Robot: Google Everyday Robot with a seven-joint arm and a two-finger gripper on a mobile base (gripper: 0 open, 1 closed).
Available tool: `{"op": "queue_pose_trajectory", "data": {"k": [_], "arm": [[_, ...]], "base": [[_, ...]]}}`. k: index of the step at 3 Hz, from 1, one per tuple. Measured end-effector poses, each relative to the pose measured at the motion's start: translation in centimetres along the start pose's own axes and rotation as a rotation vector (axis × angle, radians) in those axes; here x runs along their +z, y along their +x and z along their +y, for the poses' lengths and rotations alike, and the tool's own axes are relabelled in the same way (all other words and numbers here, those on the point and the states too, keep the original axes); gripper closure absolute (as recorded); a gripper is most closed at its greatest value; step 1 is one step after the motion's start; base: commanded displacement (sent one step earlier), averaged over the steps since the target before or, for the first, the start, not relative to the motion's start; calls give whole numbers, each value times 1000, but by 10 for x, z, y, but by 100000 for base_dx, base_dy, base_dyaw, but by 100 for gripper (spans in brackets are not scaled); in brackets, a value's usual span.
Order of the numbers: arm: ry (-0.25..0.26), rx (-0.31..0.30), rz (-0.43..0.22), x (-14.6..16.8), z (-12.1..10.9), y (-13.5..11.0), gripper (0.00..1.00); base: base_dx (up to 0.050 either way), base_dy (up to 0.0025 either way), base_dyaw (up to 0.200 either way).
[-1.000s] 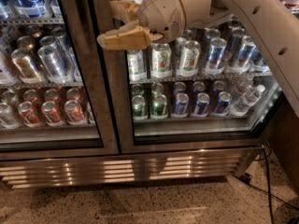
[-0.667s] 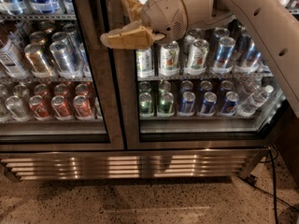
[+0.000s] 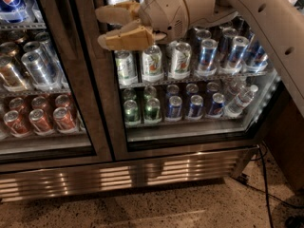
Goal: Open right fridge door
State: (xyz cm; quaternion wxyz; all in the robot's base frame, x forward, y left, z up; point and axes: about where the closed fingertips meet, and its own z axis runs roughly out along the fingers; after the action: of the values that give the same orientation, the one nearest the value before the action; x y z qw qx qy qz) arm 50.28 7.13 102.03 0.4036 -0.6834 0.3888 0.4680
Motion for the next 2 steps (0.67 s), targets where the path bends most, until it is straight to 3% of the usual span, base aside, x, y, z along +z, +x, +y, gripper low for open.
{"op": "queue_pose_trajectory", "data": {"k": [1,2], "arm": [[0,0,0,0,0,0,100],[0,0,0,0,0,0,100]], "base": [[-2332,-214,17674],[-1,0,9199]]}}
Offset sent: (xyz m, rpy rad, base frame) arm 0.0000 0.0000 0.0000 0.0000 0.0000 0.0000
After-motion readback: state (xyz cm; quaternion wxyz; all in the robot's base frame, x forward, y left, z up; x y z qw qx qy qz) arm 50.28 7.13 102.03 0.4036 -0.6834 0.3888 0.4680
